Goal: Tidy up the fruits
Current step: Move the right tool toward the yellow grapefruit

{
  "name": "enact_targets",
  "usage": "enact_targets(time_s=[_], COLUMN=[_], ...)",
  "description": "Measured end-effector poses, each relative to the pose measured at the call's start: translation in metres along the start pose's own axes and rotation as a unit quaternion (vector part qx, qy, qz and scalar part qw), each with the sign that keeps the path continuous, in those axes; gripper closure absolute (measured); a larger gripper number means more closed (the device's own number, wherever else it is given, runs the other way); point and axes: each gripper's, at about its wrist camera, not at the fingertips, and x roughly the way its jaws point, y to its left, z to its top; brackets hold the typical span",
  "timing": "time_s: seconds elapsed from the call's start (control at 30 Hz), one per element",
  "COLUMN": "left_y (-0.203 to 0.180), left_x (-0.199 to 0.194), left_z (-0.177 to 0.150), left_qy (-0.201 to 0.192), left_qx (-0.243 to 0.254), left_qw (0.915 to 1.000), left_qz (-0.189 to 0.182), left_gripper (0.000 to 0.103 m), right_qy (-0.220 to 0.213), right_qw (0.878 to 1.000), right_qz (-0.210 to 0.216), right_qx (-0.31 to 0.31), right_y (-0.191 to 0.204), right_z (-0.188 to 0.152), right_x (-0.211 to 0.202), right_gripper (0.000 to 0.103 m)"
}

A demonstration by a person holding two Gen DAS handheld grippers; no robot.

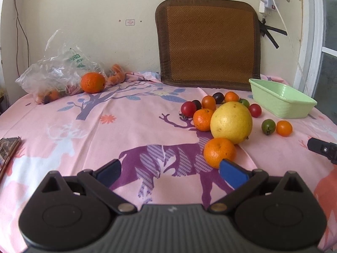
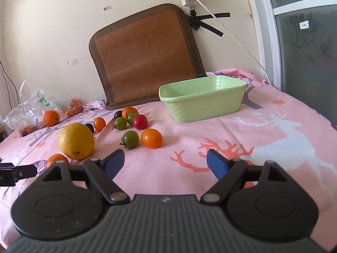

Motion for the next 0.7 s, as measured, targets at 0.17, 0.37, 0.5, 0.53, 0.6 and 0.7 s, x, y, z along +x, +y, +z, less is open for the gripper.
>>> enact_targets(time_s=[0.17,0.37,0.5,0.53,0.6,0.7], left_y=[-0.006,-0.027,-0.035,-0.037,-0.039,-0.04], left_x=[0.004,0.014,0.023,0.026,0.03,0.033], left_z=[0.008,0.013,0.014,0.014,0.014,0.013], left_qy=[0.01,0.016,0.019,0.022,0.027,0.023], left_qx=[0.008,0.038,0.049,0.053,0.056,0.062], left_qw=[0.9992,0.9965,0.9954,0.9953,0.995,0.9949], left_qz=[-0.038,-0.073,-0.08,-0.078,-0.078,-0.076], left_gripper=[0.024,0.033,0.032,0.032,0.032,0.032], right_qy=[0.01,0.03,0.028,0.032,0.043,0.057], right_qw=[1.0,0.996,0.992,0.992,0.989,0.984], right_qz=[0.014,0.064,0.095,0.104,0.126,0.162], right_qx=[-0.019,-0.05,-0.072,-0.069,-0.057,-0.036], right_y=[-0.002,0.013,0.028,0.03,0.034,0.043], right_z=[0.003,0.008,0.015,0.018,0.024,0.032], right_x=[0.001,0.007,0.013,0.017,0.024,0.034], right_gripper=[0.038,0.052,0.052,0.052,0.051,0.051])
